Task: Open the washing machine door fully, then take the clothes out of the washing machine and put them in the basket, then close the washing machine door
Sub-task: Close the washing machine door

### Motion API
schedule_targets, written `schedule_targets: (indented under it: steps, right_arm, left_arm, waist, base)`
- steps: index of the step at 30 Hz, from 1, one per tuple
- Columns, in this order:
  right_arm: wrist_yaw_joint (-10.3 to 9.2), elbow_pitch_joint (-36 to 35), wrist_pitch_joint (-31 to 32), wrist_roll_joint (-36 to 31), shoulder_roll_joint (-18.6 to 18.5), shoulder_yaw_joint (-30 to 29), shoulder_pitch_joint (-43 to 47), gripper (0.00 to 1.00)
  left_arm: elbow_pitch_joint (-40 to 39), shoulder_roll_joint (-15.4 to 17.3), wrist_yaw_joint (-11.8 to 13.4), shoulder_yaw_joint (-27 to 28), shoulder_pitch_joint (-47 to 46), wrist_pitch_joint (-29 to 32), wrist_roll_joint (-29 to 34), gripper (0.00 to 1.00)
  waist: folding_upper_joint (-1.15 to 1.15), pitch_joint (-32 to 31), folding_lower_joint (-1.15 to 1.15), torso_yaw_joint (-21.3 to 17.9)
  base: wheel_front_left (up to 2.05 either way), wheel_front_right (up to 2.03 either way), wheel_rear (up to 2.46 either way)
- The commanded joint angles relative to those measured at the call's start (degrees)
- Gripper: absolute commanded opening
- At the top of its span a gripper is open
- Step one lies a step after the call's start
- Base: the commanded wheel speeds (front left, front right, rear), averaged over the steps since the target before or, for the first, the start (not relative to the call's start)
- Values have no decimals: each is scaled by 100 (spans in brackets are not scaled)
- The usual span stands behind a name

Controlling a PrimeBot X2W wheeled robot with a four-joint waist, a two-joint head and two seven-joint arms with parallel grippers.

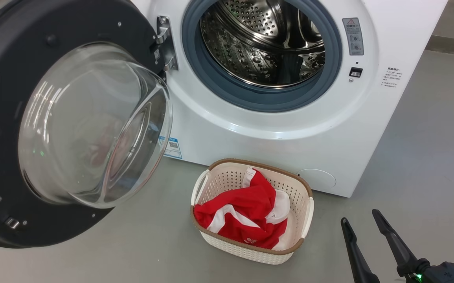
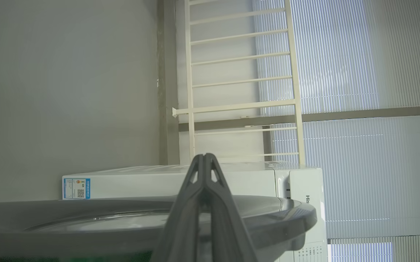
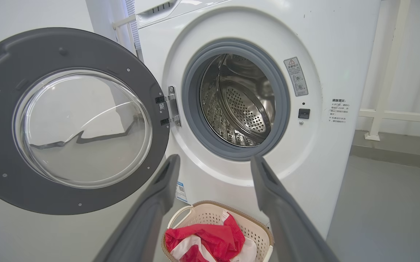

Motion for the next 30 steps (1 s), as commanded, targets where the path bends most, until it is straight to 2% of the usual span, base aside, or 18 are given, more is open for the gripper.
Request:
schedule_targets:
  steps: [1,15,30]
  right_arm:
    - [9,-180,-56,-57,-49,121,-67,100]
    - [9,-67,-196,31,-49,86,-70,100]
    - [9,89,-339,158,-49,91,-72,100]
  left_arm:
    - [-119,265,17,6,32,125,49,0]
    - [-804,-186,240,-260,472,512,29,0]
    - [-2104,-658,766,-410,1102,757,6,0]
  waist:
    - [0,12,0,24]
    - [0,16,0,239]
    - [0,-33,0,339]
  base:
    - [0,0,0]
    - [0,0,0]
    - [0,0,0]
